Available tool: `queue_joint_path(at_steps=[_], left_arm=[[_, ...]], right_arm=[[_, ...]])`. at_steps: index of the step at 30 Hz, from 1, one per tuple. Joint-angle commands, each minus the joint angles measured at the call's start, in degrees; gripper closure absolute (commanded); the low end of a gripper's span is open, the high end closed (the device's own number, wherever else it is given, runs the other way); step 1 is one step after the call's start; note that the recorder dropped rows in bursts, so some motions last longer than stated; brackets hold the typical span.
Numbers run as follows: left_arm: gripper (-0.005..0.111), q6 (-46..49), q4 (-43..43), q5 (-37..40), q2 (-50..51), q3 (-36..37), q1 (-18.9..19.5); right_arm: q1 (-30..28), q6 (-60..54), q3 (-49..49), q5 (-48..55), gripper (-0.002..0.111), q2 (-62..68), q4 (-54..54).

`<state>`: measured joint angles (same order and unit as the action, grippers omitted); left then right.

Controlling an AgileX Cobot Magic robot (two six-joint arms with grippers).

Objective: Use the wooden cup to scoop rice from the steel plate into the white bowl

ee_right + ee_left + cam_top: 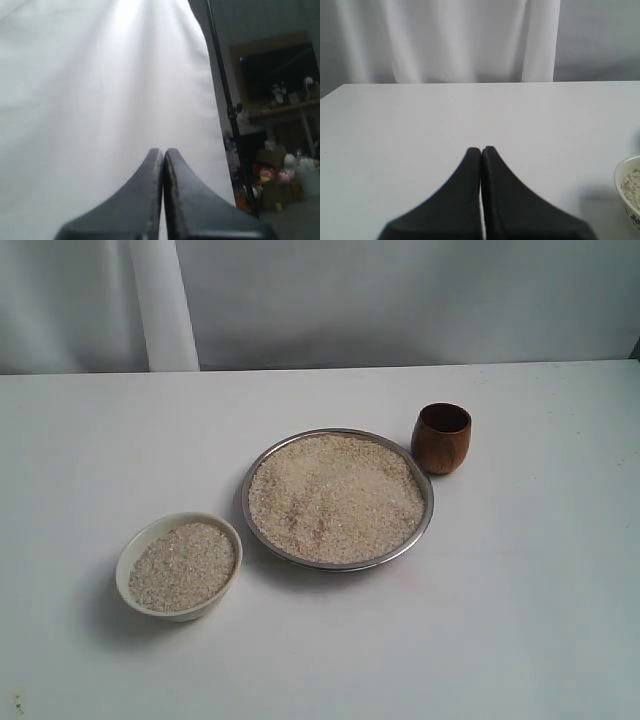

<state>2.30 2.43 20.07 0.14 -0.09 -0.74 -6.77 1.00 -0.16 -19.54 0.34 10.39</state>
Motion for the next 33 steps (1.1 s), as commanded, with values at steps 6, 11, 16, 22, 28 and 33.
queue_joint_path(at_steps=[6, 11, 16, 22, 28, 33], left_arm=[[0.107, -0.22, -0.02, -0.33, -0.14, 0.09, -0.15], [0.107, -0.22, -0.02, -0.33, -0.14, 0.09, -0.15], [0.107, -0.22, -0.02, -0.33, -0.14, 0.09, -0.15], [0.107, -0.22, -0.02, -0.33, -0.14, 0.09, -0.15], [0.107, -0.22, -0.02, -0.33, -0.14, 0.09, -0.15], [0.107, -0.22, -0.02, -0.33, -0.14, 0.09, -0.15]], right_arm=[[-0.1, -1.83, 0.16, -3.39, 0.108, -0.34, 0.66], [-0.1, -1.83, 0.16, -3.39, 0.108, -0.34, 0.66], [0.0, -1.83, 0.16, -11.95, 0.108, -0.34, -0.69], [0.0, 17.13, 0.16, -21.53, 0.108, -0.34, -2.89], [0.0, 25.29, -9.61, -5.99, 0.108, 2.88, -11.96], [0.6, 27.75, -27.19, 14.43, 0.108, 16.0, -20.85]])
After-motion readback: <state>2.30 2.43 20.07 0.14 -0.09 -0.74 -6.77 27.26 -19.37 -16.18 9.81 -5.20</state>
